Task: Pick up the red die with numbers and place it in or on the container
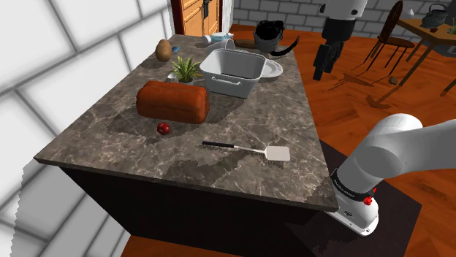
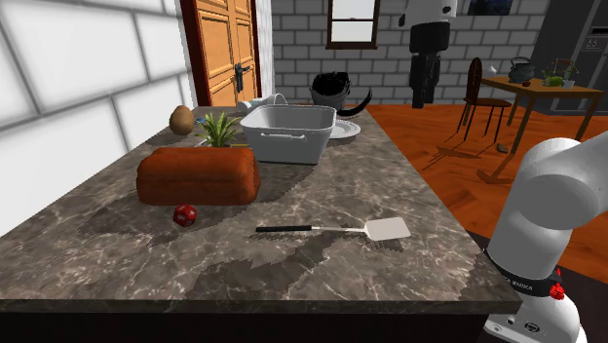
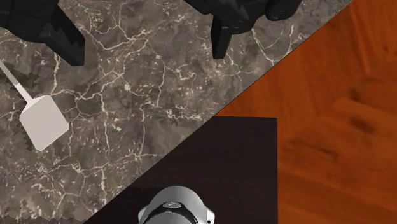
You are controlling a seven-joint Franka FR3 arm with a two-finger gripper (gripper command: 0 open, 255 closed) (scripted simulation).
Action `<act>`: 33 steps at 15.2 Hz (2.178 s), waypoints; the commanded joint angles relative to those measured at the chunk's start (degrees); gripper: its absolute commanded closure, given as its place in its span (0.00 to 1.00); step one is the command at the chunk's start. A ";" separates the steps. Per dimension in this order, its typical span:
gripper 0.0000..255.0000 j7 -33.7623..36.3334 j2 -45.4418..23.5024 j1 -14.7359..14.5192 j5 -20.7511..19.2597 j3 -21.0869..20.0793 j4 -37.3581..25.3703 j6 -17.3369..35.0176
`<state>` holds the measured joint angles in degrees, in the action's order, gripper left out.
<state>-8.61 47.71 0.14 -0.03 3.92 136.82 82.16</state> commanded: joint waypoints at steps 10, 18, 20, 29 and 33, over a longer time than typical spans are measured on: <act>0.00 9.29 -9.73 -3.76 8.11 -8.66 -0.37 10.69; 0.00 16.83 -22.03 -6.31 12.29 -15.75 -5.49 19.78; 0.00 18.74 -25.50 -6.82 12.72 -17.40 -7.45 21.81; 0.00 28.07 -42.66 -9.01 10.97 -23.81 -19.63 28.97; 0.00 32.60 -51.02 -10.59 8.28 -25.74 -26.90 30.74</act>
<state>22.52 -0.70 -9.92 9.13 -21.24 112.06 112.22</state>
